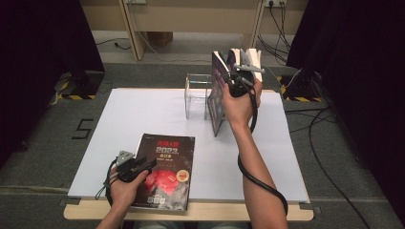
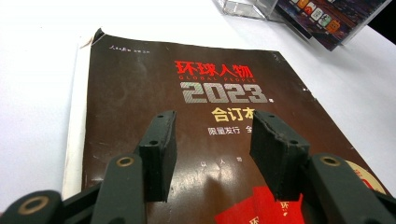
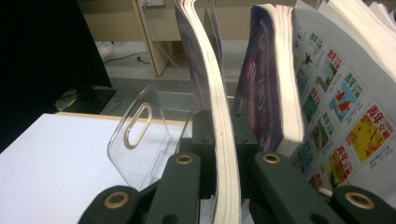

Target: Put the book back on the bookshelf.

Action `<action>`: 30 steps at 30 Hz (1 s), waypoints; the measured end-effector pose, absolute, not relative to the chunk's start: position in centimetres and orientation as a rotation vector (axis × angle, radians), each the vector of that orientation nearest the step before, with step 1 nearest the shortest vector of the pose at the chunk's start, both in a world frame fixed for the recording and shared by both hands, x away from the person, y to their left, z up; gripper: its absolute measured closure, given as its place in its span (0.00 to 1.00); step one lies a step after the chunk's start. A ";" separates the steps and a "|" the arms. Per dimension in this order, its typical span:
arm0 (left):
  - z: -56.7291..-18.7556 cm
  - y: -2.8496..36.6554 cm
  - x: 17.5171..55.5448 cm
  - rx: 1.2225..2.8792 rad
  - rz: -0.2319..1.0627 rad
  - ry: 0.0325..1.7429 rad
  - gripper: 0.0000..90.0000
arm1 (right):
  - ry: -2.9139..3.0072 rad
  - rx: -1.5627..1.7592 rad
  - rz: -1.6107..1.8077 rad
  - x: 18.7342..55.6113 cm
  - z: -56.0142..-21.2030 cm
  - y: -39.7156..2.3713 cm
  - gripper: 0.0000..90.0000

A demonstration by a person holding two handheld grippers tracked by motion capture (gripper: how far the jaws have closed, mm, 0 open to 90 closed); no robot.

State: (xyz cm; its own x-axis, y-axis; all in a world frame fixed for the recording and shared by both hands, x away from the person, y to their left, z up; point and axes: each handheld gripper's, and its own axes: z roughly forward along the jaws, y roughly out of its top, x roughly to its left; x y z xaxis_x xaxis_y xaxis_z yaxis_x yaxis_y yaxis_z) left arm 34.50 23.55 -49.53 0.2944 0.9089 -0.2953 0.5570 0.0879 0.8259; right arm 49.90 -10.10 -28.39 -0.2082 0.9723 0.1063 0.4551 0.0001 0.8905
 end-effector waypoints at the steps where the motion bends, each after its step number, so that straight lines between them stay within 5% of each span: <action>1: -49.5 23.6 34.5 1.590 0.454 1.380 0.55 | 1.700 1.484 1.163 50.1 -28.4 -10.1 0.94; 30: -49.6 23.5 34.5 1.592 0.450 1.377 0.55 | 1.601 1.494 1.109 53.1 -29.0 -9.2 0.94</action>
